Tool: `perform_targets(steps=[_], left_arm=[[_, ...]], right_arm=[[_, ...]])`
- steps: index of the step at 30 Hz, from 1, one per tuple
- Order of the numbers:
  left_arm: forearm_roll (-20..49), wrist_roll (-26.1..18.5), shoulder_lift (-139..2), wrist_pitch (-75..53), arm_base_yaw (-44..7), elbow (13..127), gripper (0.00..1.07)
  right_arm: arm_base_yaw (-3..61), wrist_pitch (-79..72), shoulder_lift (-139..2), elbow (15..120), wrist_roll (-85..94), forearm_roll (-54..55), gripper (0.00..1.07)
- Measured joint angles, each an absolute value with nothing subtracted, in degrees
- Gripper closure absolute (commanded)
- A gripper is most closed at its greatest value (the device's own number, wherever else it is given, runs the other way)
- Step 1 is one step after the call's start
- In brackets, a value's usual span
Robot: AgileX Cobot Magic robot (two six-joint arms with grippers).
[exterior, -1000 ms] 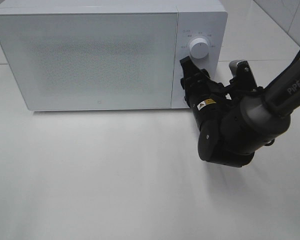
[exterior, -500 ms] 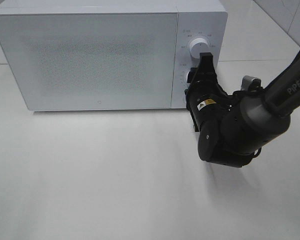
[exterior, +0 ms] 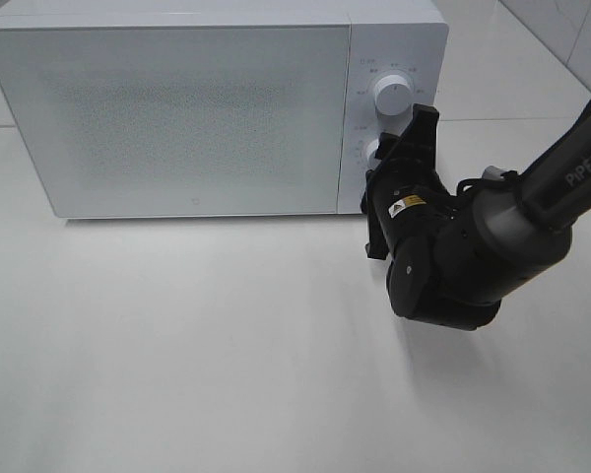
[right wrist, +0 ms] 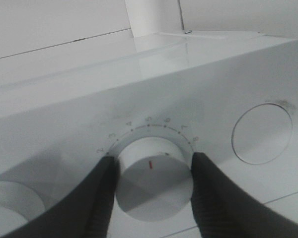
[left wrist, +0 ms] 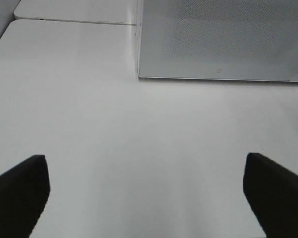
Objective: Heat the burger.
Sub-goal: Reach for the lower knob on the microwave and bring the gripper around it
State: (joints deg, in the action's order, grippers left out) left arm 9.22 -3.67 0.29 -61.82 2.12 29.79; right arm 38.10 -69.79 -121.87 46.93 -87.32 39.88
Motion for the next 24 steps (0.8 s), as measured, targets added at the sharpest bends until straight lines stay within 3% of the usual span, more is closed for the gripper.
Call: perform_targets(steps=[24], left_arm=[[9.2, -3.7, 0.3, -61.8, 2.1, 29.8, 0.08]], right_arm=[[38.1, -69.8, -121.9, 46.9, -87.1, 40.5, 0.96]])
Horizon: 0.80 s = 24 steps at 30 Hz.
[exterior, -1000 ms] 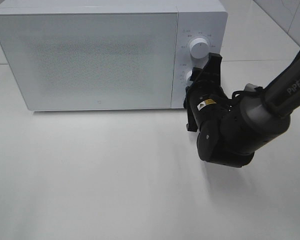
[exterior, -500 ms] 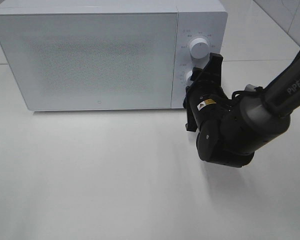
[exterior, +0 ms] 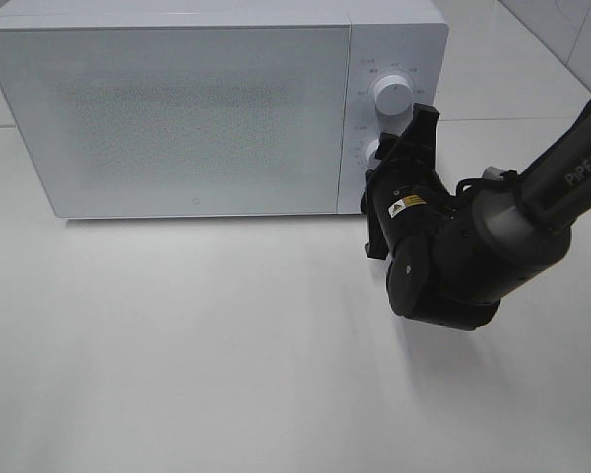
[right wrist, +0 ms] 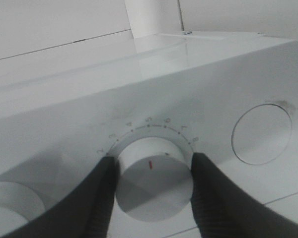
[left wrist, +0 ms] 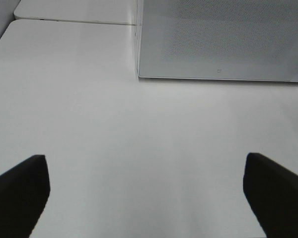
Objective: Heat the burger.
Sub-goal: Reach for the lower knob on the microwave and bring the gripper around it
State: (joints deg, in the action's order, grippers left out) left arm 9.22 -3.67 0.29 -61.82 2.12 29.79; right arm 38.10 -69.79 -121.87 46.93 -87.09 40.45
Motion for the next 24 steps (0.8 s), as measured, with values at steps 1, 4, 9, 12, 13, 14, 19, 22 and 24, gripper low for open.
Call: perform_targets(steps=[1, 4, 9, 12, 13, 14, 19, 22, 24], left_arm=[[9.2, -3.7, 0.3, -61.8, 2.1, 29.8, 0.08], [9.2, -3.7, 0.3, -61.8, 2.1, 29.8, 0.09], [9.2, -3.7, 0.3, -61.8, 2.1, 29.8, 0.09], [9.2, -3.7, 0.3, -61.8, 2.1, 29.8, 0.09], [9.2, -3.7, 0.3, -61.8, 2.1, 29.8, 0.09], [9.2, -3.7, 0.3, -61.8, 2.1, 29.8, 0.09], [9.2, -3.7, 0.3, -61.8, 2.1, 29.8, 0.09], [9.2, -3.7, 0.3, -61.8, 2.1, 29.8, 0.09], [9.2, -3.7, 0.3, -61.8, 2.1, 29.8, 0.09]], right_arm=[[38.1, -69.8, -121.9, 46.9, -87.0, 40.6, 0.95], [38.1, -69.8, -121.9, 46.9, -86.9, 40.8, 0.92], [38.1, -69.7, -121.9, 47.0, -86.3, 41.5, 0.84], [38.2, -69.7, -121.9, 47.2, -85.3, 42.1, 0.76], [38.3, -69.7, -121.9, 47.3, -84.7, 42.7, 0.71], [38.3, -69.7, -121.9, 47.3, -84.7, 42.7, 0.71], [38.6, -69.6, -121.9, 47.6, -82.9, 44.1, 0.62], [38.6, -69.4, -121.9, 47.7, -82.3, 44.5, 0.56], [38.6, -69.2, -121.9, 47.7, -80.8, 45.1, 0.48]])
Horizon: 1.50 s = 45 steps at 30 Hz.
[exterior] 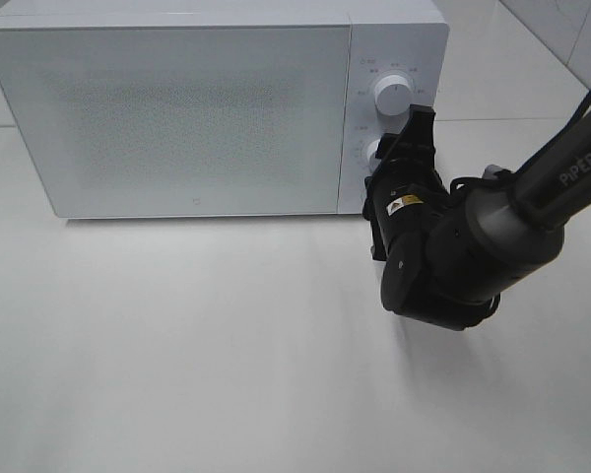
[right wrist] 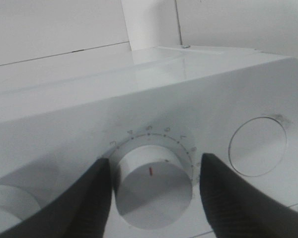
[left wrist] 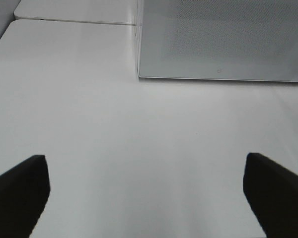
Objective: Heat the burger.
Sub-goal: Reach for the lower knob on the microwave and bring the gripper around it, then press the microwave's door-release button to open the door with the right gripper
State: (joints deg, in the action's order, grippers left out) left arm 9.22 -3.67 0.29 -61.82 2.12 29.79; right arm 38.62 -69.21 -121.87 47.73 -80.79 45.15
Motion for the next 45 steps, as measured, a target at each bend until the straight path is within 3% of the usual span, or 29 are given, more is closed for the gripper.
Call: perform_targets(steps=[5, 26, 34, 45], left_arm=[[9.2, -3.7, 0.3, -61.8, 2.1, 29.8, 0.09], [9.2, -3.7, 0.3, -61.8, 2.1, 29.8, 0.09], [9.2, -3.7, 0.3, -61.8, 2.1, 29.8, 0.09], [9.2, -3.7, 0.3, -61.8, 2.1, 29.8, 0.09]], right_arm=[[39.1, -69.2, -121.9, 47.7, -78.7, 45.3, 0.4], [39.2, -66.2, -106.6, 32.8, -60.9, 33.7, 0.4], [38.1, -55.7, -98.1, 30.2, -47.6, 27.1, 0.4], [30.0, -33.7, -88.9, 30.0, -33.7, 11.2, 0.4]])
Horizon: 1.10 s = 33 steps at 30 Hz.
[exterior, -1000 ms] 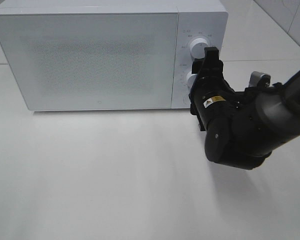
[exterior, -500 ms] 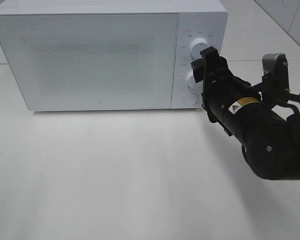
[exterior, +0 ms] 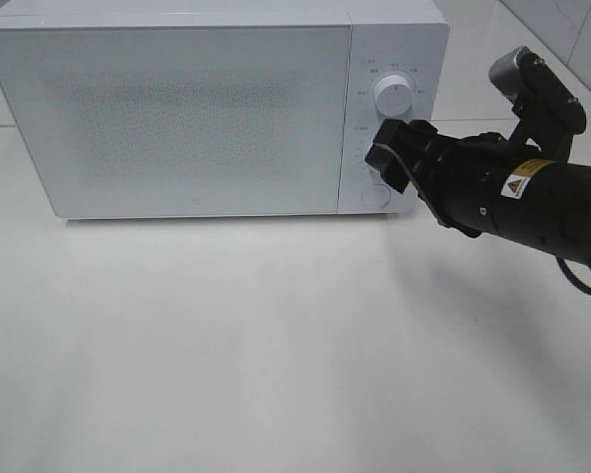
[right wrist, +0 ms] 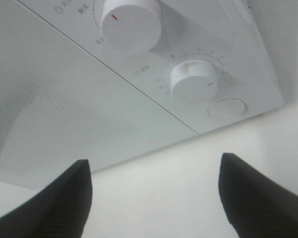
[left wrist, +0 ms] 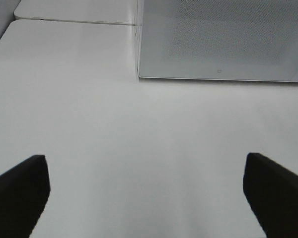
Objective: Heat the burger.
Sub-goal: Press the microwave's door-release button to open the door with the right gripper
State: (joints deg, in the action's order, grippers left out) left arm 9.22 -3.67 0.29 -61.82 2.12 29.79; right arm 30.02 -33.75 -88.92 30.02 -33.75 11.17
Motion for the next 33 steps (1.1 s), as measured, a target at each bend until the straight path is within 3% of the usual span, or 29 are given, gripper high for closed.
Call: perform_targets(steps=[5, 11, 13, 17, 22, 33], left_arm=[[9.2, -3.7, 0.3, -61.8, 2.1, 29.8, 0.09], [9.2, -3.7, 0.3, -61.8, 2.1, 29.8, 0.09], [9.2, -3.7, 0.3, -61.8, 2.1, 29.8, 0.09], [9.2, -3.7, 0.3, -61.8, 2.1, 29.8, 0.09], [9.2, -3.7, 0.3, -61.8, 2.1, 29.8, 0.09], [9.2, -3.7, 0.3, -61.8, 2.1, 29.8, 0.09]], right_arm=[[25.2, -16.7, -85.0, 31.8, -28.5, 0.0, 0.4], [24.8, -4.7, -82.2, 35.3, -25.7, -7.3, 0.4], [24.8, 7.2, -79.2, 38.4, -24.1, -12.4, 0.4], [24.8, 13.8, -76.4, 40.0, -21.4, -13.5, 0.39], [24.8, 21.3, -69.2, 40.3, -14.7, -12.6, 0.3], [24.8, 34.8, -51.7, 40.3, -5.9, -6.6, 0.31]])
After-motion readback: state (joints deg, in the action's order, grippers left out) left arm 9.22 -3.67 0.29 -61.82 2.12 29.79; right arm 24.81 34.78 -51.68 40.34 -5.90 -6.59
